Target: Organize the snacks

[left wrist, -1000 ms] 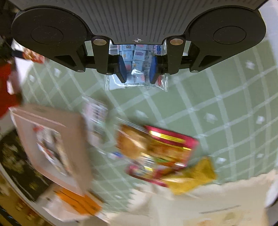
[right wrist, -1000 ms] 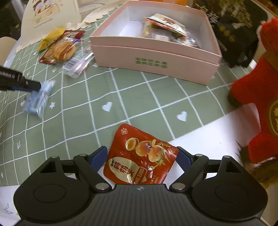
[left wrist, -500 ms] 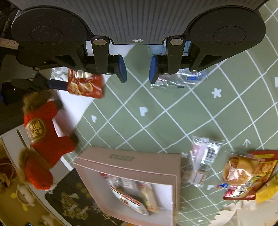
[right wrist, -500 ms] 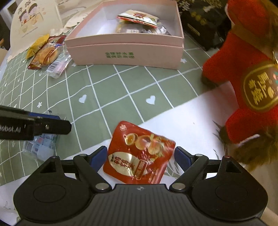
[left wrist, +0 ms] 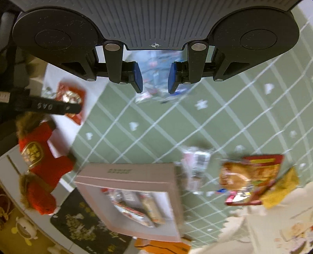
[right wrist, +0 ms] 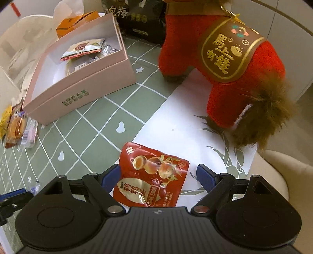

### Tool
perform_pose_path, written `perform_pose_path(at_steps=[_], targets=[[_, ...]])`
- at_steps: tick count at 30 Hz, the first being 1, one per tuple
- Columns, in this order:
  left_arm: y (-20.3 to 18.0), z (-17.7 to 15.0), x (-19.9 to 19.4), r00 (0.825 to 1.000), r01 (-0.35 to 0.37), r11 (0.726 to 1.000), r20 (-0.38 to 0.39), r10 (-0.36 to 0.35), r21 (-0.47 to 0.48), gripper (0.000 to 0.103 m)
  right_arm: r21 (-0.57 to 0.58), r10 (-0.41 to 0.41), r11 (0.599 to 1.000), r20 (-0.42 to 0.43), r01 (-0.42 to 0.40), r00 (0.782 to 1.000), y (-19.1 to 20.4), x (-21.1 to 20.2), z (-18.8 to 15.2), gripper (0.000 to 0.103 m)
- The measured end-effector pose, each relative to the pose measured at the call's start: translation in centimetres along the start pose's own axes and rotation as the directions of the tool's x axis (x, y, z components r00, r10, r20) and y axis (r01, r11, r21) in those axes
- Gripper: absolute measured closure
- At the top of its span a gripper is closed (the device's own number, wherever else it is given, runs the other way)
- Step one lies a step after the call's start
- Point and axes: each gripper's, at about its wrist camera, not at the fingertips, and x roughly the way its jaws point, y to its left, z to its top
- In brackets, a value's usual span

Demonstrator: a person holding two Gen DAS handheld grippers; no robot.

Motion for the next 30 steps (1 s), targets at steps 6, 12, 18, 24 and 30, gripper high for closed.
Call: perform_pose_path(at_steps=[6,12,18,24,30], targets=[[1.0,-2.2,-0.6,0.998,-0.010,1.000,-0.070,0.011,0.014,0.071,-0.002,-0.010,1.000,-0.002,0.010,1.000,0.1,-0.1,0.2,0.016],[-0.2,-2.6,0.5,0.996,0.028,0.999,-0.081,-0.025,0.031,0.070,-0.027,-0.017,0.999,-0.012,0.016,1.000,0.4,0.0,0.0,0.013],[-2.0,-0.2,1.8,0.999,0.021,0.999,-0.027,-0.021,0.026,0.070,-0.030,-0.002,1.000,-0.027,0.001,1.000,0.0,-0.1,-0.2,0.013],[-4.0,0.4,2.6,1.000,0.005,0.996,-0.021,-0.003,0.088,0.058,-0.051,-0.006,0.999,-0.048,0.004,0.999,0.3,-0.2,-0.3,0.011],[-3.8,0.2,2.6,1.000,-0.003,0.996,-0.018,0.005,0.084,0.060,-0.116,-0.061,0.992,-0.058,0.054,0.996,2.0,0.5,-0.5,0.002]])
